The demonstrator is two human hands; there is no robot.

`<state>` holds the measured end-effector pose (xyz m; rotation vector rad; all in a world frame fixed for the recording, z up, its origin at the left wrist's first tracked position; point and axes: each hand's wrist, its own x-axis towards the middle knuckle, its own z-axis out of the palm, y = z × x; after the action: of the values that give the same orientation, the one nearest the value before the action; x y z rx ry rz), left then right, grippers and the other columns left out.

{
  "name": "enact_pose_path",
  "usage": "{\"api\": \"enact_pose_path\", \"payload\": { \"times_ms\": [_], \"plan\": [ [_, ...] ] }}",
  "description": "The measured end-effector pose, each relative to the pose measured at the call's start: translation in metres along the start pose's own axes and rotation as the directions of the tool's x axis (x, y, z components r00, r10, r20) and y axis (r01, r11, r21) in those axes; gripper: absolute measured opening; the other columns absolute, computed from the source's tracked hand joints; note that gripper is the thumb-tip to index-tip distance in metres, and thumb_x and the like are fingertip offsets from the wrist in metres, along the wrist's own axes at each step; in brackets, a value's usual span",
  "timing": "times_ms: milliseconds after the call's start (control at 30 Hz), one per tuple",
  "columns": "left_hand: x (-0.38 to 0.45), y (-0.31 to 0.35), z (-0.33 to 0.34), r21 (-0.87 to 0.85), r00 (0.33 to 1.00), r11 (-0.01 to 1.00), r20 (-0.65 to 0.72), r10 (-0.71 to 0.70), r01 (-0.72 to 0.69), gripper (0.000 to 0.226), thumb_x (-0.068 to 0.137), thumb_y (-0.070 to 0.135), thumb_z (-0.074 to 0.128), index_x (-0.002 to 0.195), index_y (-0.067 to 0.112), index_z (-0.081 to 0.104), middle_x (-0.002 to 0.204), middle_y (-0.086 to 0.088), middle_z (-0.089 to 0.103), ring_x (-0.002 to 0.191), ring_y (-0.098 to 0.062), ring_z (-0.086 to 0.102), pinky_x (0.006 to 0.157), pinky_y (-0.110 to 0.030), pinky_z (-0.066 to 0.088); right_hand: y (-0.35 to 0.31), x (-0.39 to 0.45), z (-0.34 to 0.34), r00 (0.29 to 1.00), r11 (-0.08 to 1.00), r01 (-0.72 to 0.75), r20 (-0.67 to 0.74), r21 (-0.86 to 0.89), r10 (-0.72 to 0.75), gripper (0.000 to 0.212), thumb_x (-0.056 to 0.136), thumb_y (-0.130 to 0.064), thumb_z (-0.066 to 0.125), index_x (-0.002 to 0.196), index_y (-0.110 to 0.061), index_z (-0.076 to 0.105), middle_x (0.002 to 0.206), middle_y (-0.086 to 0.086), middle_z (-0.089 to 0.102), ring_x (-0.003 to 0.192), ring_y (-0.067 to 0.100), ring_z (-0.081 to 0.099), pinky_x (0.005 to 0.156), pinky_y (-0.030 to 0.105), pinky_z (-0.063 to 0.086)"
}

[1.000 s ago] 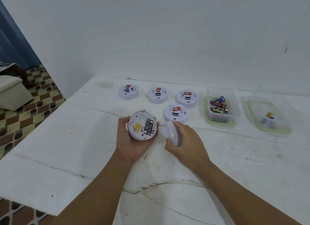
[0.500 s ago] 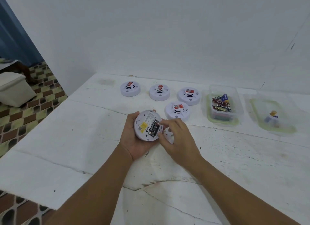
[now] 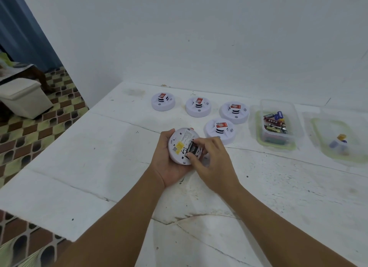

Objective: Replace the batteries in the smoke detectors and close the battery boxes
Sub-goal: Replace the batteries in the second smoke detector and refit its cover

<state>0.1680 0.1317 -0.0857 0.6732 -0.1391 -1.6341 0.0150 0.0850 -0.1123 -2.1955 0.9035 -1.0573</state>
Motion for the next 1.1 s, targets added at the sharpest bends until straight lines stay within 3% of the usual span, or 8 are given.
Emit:
{"api": "enact_pose_path", "payload": {
  "times_ms": [100, 233, 433, 533, 700, 867, 967, 1100],
  "plan": [
    [0.000, 0.000, 0.000, -0.013, 1.000, 1.000, -0.004, -0.020, 0.020, 0.050, 0.093, 0.051, 0.056, 0.124, 0.015, 0.069, 0.113, -0.013, 0.065, 0.103, -0.028, 0.062, 0.079, -0.031, 0.053, -0.001, -0.002, 0.000, 0.996, 0.999, 0.042, -0.071, -0.031, -0.044, 0.041, 0.089, -0.031, 0.082, 0.125, -0.013, 0.072, 0.116, -0.001, 0.060, 0.103, 0.007, 0.058, 0.094, 0.009, 0.044],
    [0.001, 0.000, -0.002, 0.010, 0.999, 0.999, 0.004, -0.039, 0.039, 0.051, 0.095, 0.054, 0.052, 0.126, 0.016, 0.067, 0.111, -0.009, 0.063, 0.094, -0.025, 0.066, 0.069, -0.028, 0.055, 0.002, -0.007, 0.003, 0.982, 0.983, 0.154, -0.099, -0.104, -0.164, 0.036, 0.089, -0.024, 0.082, 0.122, -0.012, 0.076, 0.123, 0.001, 0.071, 0.113, 0.018, 0.065, 0.107, 0.014, 0.040],
    [0.000, 0.000, -0.003, 0.085, 0.998, 0.996, -0.051, -0.026, 0.030, 0.052, 0.096, 0.055, 0.051, 0.119, 0.014, 0.074, 0.119, -0.016, 0.068, 0.105, -0.031, 0.068, 0.096, -0.045, 0.056, 0.008, -0.010, 0.008, 0.962, 0.958, 0.224, -0.114, -0.179, -0.246, 0.034, 0.091, -0.025, 0.079, 0.121, -0.009, 0.076, 0.124, 0.003, 0.075, 0.112, 0.018, 0.070, 0.120, 0.021, 0.031],
    [0.001, -0.001, -0.002, 0.141, 0.997, 0.989, -0.080, -0.025, 0.036, 0.051, 0.095, 0.053, 0.053, 0.119, 0.015, 0.075, 0.119, -0.015, 0.067, 0.106, -0.029, 0.065, 0.117, -0.043, 0.036, 0.009, -0.012, 0.009, 0.946, 0.946, 0.252, -0.156, -0.204, -0.286, 0.030, 0.090, -0.022, 0.080, 0.115, -0.006, 0.077, 0.113, 0.005, 0.078, 0.103, 0.019, 0.071, 0.112, 0.033, 0.046],
    [0.004, -0.002, -0.004, 0.168, 0.996, 0.984, -0.077, -0.045, 0.058, 0.054, 0.084, 0.053, 0.064, 0.112, 0.009, 0.078, 0.117, -0.015, 0.069, 0.109, -0.029, 0.063, 0.123, -0.039, 0.027, 0.005, -0.013, 0.006, 0.924, 0.926, 0.285, -0.188, -0.246, -0.334, 0.020, 0.085, -0.014, 0.084, 0.101, -0.004, 0.077, 0.097, 0.006, 0.076, 0.090, 0.016, 0.064, 0.089, 0.032, 0.056],
    [0.003, -0.002, -0.002, 0.162, 0.997, 0.986, -0.077, -0.026, 0.038, 0.052, 0.088, 0.053, 0.058, 0.107, 0.009, 0.080, 0.111, -0.015, 0.072, 0.099, -0.028, 0.069, 0.119, -0.042, 0.036, 0.002, -0.013, 0.005, 0.946, 0.944, 0.237, -0.166, -0.230, -0.278, 0.018, 0.089, -0.020, 0.077, 0.104, -0.009, 0.075, 0.092, 0.002, 0.071, 0.083, 0.017, 0.062, 0.077, 0.018, 0.049],
    [0.001, -0.002, 0.000, 0.156, 0.996, 0.987, -0.091, -0.015, 0.030, 0.054, 0.091, 0.053, 0.054, 0.107, 0.008, 0.079, 0.110, -0.016, 0.072, 0.096, -0.029, 0.070, 0.111, -0.041, 0.043, 0.000, -0.011, 0.002, 0.948, 0.953, 0.249, -0.158, -0.173, -0.276, 0.018, 0.089, -0.020, 0.076, 0.104, -0.011, 0.074, 0.095, 0.001, 0.071, 0.085, 0.016, 0.063, 0.075, 0.023, 0.053],
    [-0.002, -0.002, 0.000, 0.104, 0.997, 0.995, -0.073, -0.002, 0.010, 0.057, 0.092, 0.056, 0.052, 0.115, 0.008, 0.072, 0.108, -0.017, 0.072, 0.091, -0.032, 0.074, 0.093, -0.045, 0.057, 0.000, -0.012, 0.001, 0.960, 0.959, 0.259, -0.083, -0.117, -0.269, 0.029, 0.090, -0.024, 0.079, 0.116, -0.012, 0.075, 0.119, 0.002, 0.072, 0.108, 0.018, 0.066, 0.097, 0.028, 0.054]
  ]
}}
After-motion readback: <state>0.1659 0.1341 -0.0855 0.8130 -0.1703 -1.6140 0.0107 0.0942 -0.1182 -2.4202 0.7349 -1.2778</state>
